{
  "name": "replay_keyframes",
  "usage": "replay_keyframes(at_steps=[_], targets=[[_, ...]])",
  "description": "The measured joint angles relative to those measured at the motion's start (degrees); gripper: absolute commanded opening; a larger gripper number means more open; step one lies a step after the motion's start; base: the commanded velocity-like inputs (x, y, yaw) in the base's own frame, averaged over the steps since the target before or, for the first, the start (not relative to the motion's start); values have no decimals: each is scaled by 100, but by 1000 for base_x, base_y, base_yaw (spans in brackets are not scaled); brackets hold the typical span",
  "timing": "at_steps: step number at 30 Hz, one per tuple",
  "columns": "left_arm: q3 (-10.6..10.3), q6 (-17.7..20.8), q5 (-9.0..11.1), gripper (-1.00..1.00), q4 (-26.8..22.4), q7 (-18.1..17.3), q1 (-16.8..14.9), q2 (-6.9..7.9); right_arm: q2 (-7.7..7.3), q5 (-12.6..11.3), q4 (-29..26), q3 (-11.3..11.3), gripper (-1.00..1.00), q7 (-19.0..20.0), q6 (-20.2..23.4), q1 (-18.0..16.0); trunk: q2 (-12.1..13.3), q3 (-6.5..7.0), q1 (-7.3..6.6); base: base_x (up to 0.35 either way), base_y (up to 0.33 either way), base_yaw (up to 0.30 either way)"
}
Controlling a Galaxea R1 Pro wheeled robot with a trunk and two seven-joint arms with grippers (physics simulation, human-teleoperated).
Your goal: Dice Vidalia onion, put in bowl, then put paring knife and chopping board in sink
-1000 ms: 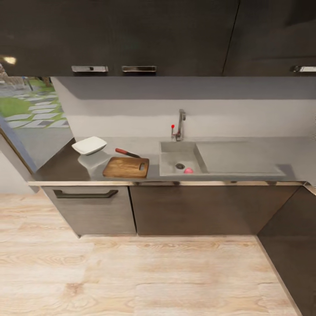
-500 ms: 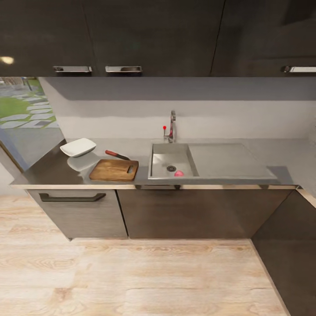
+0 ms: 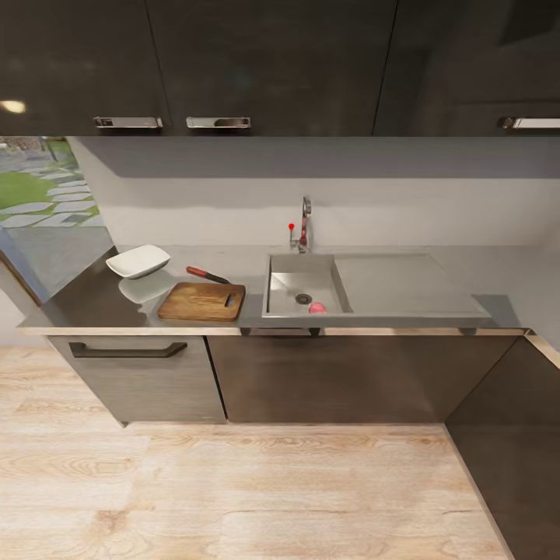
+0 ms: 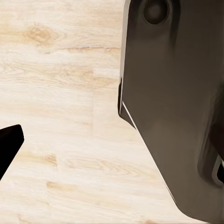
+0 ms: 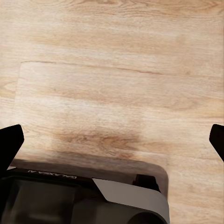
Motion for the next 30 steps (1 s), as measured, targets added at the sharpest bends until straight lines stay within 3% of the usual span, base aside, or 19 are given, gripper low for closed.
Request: replay_keyframes(at_steps=[17,30], targets=[[0,-1,-2,100,30,-7,-1,-2,2,0,1,1,100,0,-2,-1,0,0,-1,102,-175,-1],[0,-1,-2,100,26,-10,-2,-3,2,0,1,3,100,0,-2,-1,0,54,-1,120,-242,-81]])
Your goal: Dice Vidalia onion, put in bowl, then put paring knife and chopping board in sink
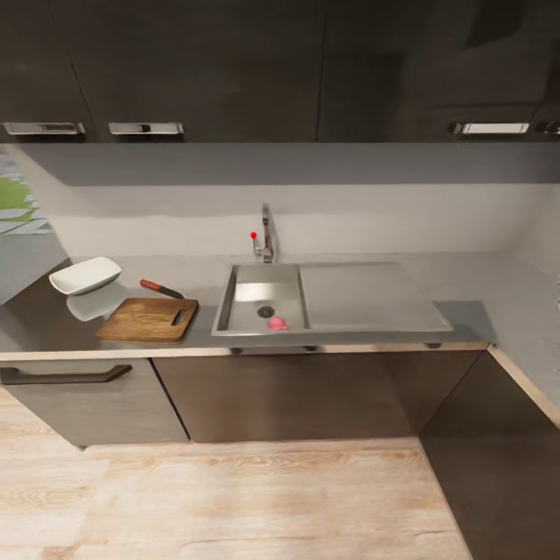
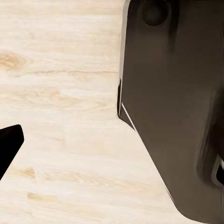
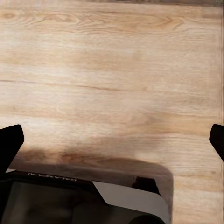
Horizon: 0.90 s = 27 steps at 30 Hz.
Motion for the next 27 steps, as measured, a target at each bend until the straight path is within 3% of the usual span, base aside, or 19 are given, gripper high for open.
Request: replay_keyframes(at_steps=[10,27], targets=[[0,0,0,100,-3,2,1,0,0,0,-1,0,100,0,1,0,1,39,0,96,-211,-32],[0,1,0,100,1,2,1,-3,0,0,-1,-3,100,0,1,0,1,41,2,-15,-20,0]])
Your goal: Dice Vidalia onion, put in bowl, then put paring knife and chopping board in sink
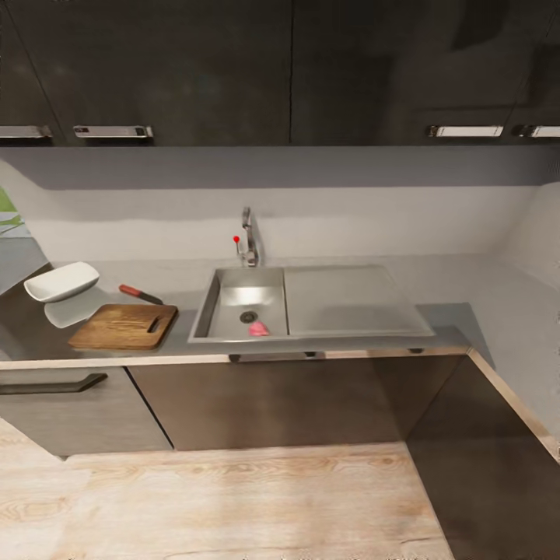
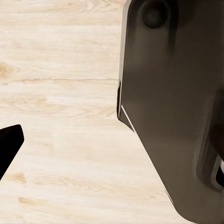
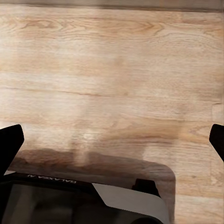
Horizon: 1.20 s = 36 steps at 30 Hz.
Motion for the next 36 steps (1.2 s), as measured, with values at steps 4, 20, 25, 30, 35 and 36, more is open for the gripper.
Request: replay_keyframes(at_steps=[4,20,25,30,35,36], targets=[[0,0,0,100,4,1,0,0,0,0,1,3,100,0,0,0,0,0,1,-161,-114,0],[1,160,-16,100,-971,56,-10,-3,-28,-5,0,-4,100,0,0,0,0,0,-1,-24,-18,0],[0,1188,-19,100,-2199,48,-41,-1,-42,-7,0,-5,100,0,1,0,0,1,-1,0,0,0],[-12,2097,-26,100,-3582,41,-44,-13,-44,-3,0,-4,100,0,1,0,0,1,-1,0,0,0],[-35,2666,-32,100,-4490,28,-101,-72,-44,-3,0,-4,100,0,1,0,0,0,-1,0,0,0],[-67,2846,-33,100,-4681,19,-182,-88,-44,-2,0,-3,100,0,2,0,0,1,-1,0,0,0]])
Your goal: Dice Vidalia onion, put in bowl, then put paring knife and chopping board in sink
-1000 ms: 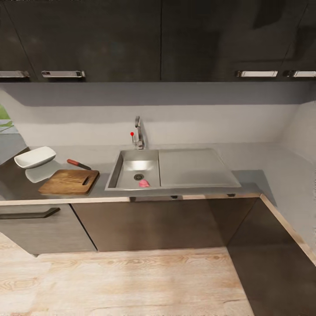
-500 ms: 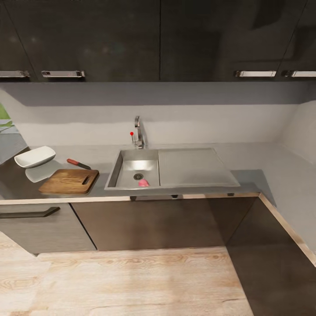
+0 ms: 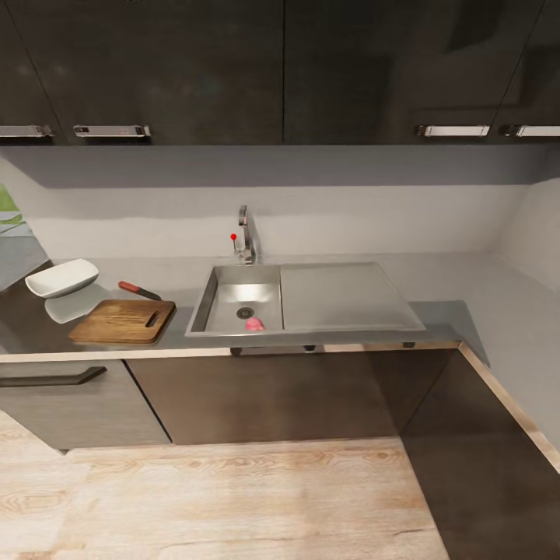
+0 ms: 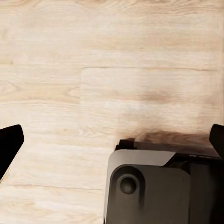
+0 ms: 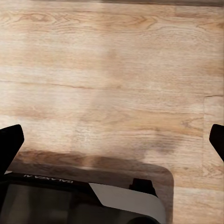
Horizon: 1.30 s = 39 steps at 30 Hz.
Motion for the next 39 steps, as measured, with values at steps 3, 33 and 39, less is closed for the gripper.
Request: replay_keyframes(at_steps=[3,33,39], targets=[[-151,260,1,100,-234,-14,-224,-17,0,0,1,0,100,0,-1,0,0,0,0,0,0,0],[-760,3329,18,100,-1706,-11,-3732,-493,-14,3,1,-7,100,-3,-1,0,0,1,0,0,0,0],[-759,3629,29,100,-1701,-7,-4467,-546,-17,9,1,-8,100,-4,-1,0,0,1,0,0,0,0]])
